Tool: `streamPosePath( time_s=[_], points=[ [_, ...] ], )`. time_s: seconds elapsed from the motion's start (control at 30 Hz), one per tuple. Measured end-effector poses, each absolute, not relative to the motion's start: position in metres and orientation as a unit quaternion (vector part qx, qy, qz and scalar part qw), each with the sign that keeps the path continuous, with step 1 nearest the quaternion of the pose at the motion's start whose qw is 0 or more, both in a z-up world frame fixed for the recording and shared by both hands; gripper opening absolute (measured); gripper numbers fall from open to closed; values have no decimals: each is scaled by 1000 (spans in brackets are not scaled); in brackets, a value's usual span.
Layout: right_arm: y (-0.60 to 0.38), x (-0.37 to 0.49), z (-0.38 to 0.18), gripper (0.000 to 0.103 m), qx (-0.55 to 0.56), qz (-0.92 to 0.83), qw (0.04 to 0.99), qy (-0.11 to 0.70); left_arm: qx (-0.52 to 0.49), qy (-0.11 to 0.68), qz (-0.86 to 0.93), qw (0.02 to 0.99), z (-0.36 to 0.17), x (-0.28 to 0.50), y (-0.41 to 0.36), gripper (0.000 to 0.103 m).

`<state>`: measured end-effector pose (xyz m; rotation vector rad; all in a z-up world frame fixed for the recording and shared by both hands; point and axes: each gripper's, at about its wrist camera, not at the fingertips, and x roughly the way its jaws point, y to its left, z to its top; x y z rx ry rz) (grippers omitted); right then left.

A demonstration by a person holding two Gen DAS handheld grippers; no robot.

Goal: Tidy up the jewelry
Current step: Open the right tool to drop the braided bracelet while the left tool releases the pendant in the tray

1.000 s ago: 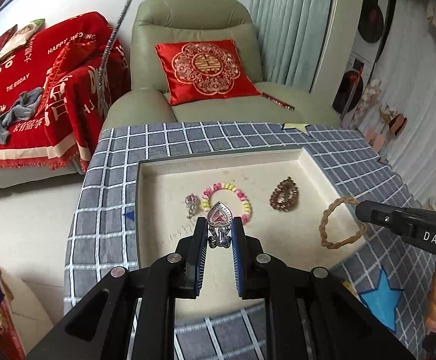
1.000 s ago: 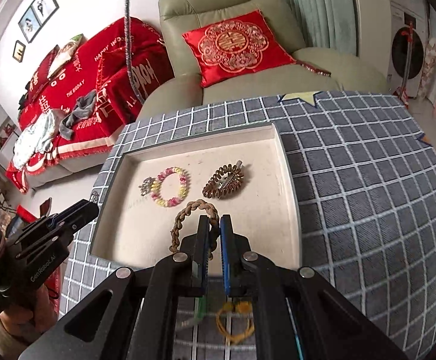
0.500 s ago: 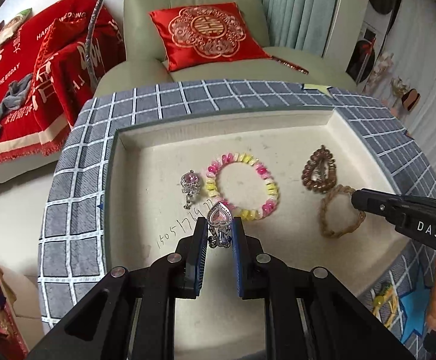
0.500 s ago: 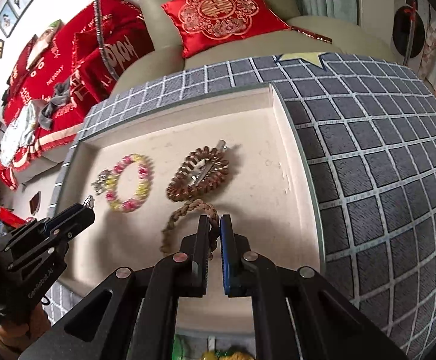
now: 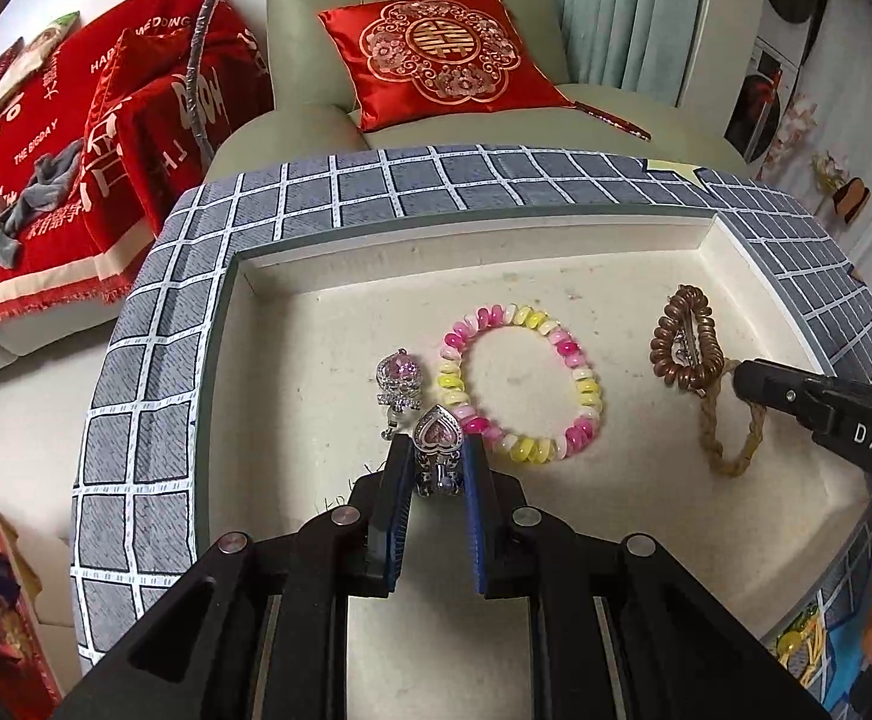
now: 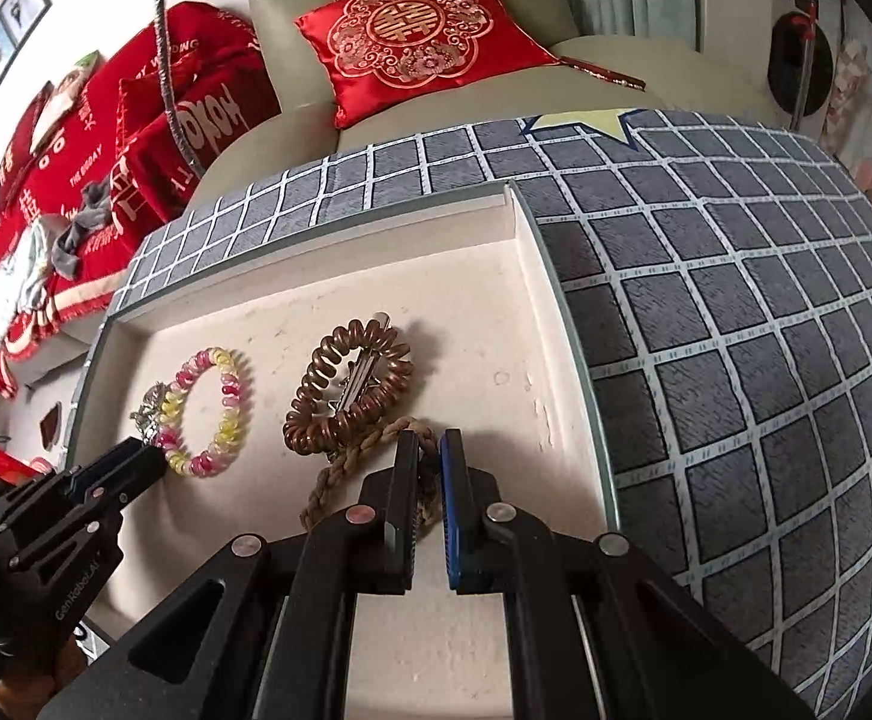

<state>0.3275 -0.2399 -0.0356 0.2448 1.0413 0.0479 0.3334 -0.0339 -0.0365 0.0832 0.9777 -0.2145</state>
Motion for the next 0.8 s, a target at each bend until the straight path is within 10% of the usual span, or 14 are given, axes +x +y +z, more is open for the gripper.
streamPosePath(
  time_s=[0.33, 0.5, 0.8],
  points=[
    [-230, 327, -34, 11, 93, 30, 860, 501, 38, 468, -101, 877, -36, 332, -35, 31],
    [-227, 325, -32, 46, 99, 50, 860, 498, 40, 468, -103, 877, -36, 331, -36, 31],
    [-224, 315, -14, 63, 120, 67, 869, 476, 40, 453, -88, 886, -33, 325, -33, 31]
  ],
)
